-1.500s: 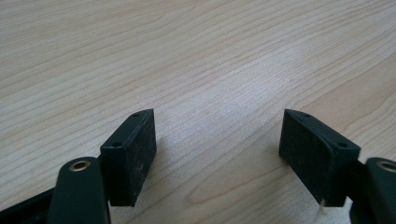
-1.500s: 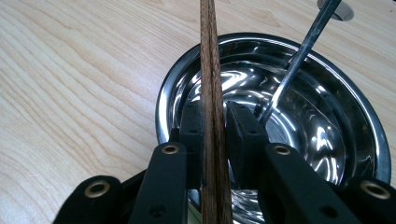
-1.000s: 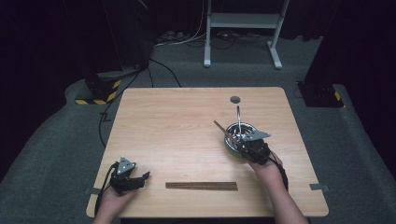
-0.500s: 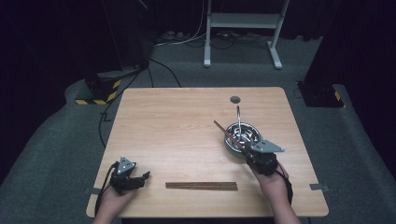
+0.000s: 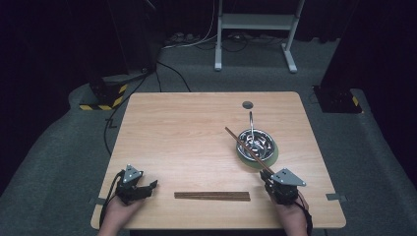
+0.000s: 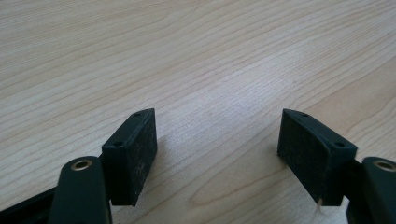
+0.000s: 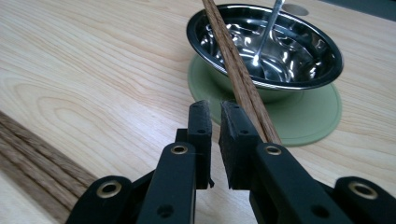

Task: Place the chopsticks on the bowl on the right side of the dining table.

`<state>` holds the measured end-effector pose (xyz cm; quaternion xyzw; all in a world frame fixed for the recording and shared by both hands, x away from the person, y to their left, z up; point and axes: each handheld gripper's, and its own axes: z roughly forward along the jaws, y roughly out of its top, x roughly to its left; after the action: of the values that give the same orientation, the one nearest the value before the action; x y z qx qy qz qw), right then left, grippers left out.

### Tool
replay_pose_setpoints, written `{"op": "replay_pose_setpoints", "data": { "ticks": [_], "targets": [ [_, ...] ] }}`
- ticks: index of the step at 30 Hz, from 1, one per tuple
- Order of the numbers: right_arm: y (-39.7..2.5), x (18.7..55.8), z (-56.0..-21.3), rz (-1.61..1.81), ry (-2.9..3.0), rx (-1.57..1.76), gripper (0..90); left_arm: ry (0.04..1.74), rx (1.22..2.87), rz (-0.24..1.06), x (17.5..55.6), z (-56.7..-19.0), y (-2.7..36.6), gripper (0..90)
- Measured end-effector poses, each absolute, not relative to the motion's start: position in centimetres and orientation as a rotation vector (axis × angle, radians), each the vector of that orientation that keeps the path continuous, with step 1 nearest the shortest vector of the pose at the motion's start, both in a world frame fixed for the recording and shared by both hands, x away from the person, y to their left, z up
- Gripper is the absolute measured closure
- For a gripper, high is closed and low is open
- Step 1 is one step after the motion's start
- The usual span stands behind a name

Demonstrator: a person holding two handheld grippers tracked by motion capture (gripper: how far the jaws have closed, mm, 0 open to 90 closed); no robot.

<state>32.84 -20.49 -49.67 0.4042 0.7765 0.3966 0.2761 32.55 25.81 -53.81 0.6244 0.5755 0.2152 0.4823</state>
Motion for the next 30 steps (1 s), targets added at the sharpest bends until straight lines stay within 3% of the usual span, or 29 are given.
{"op": "replay_pose_setpoints", "data": {
  "ticks": [7,14,20,30],
  "targets": [
    [-20.8,33.1,-49.9,1.074,2.083,1.126,80.6,1.450,1.478,0.515,32.8,-53.5,26.7,38.1],
    [-21.3,33.3,-49.8,1.086,2.050,1.159,80.2,1.414,1.456,0.531,33.1,-51.4,25.6,39.1],
    [-21.9,33.7,-50.0,1.080,2.035,1.186,79.9,1.351,1.419,0.488,33.3,-49.4,23.5,40.8],
    [-23.3,34.4,-50.0,1.072,1.993,1.226,79.6,1.250,1.532,0.471,34.8,-49.0,17.8,41.0]
  ]
}}
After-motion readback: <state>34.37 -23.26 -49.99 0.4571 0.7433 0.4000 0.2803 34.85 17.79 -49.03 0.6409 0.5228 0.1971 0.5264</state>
